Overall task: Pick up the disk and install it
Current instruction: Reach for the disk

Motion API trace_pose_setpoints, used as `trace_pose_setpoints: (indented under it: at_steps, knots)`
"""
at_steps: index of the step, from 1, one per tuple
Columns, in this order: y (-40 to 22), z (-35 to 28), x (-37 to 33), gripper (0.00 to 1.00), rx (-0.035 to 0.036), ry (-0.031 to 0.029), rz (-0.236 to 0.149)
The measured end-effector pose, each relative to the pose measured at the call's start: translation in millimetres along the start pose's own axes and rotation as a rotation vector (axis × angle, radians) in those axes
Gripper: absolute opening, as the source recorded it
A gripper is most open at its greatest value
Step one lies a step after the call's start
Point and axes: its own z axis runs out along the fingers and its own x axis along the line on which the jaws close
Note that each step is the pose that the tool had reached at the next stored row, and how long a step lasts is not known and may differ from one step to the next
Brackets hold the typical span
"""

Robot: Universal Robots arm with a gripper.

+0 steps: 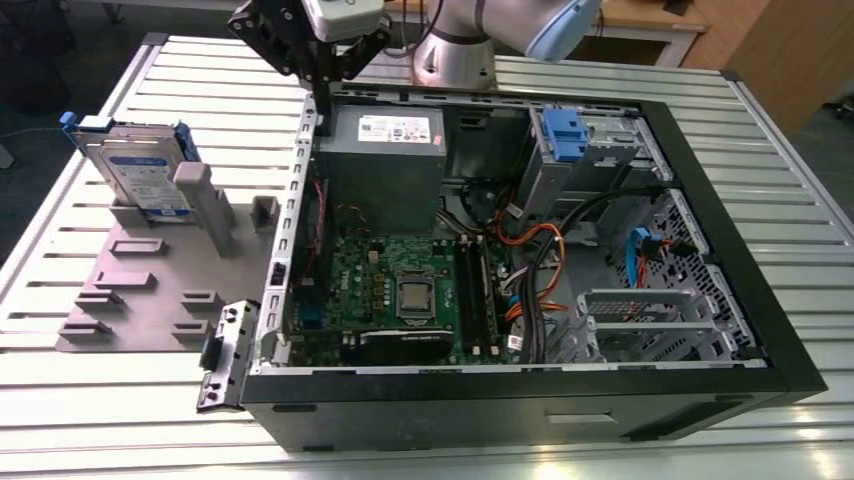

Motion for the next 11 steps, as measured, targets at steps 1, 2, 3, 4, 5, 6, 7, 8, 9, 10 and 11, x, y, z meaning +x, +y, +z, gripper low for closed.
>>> trace_pose_setpoints:
  at_steps: [1,2,3,4,5,6,7,8,9,10,11]
  knots:
    - [0.3,0.3,1.6,0.11,0.0000,0.0000,0.000]
    - [0.6,0.6,3.0,0.11,-0.0001,-0.0001,0.000]
    - [0.9,0.9,4.5,0.11,-0.0002,-0.0001,0.000]
    - [1.2,1.1,5.9,0.11,-0.0001,-0.0001,0.000]
    - [1.4,1.4,7.2,0.11,-0.0001,-0.0001,0.000]
    - [1.6,1.6,8.6,0.11,-0.0001,-0.0001,0.000]
    - [1.8,2.0,10.0,0.11,-0.0001,-0.0001,0.000]
    - [2.0,2.3,11.4,0.11,-0.0001,-0.0001,0.000]
    - [2.2,2.7,12.9,0.11,-0.0001,-0.0001,0.000]
    - [2.4,3.0,14.4,0.11,-0.0001,-0.0001,0.000]
    - [2.5,3.5,15.9,0.11,-0.0002,-0.0001,0.000]
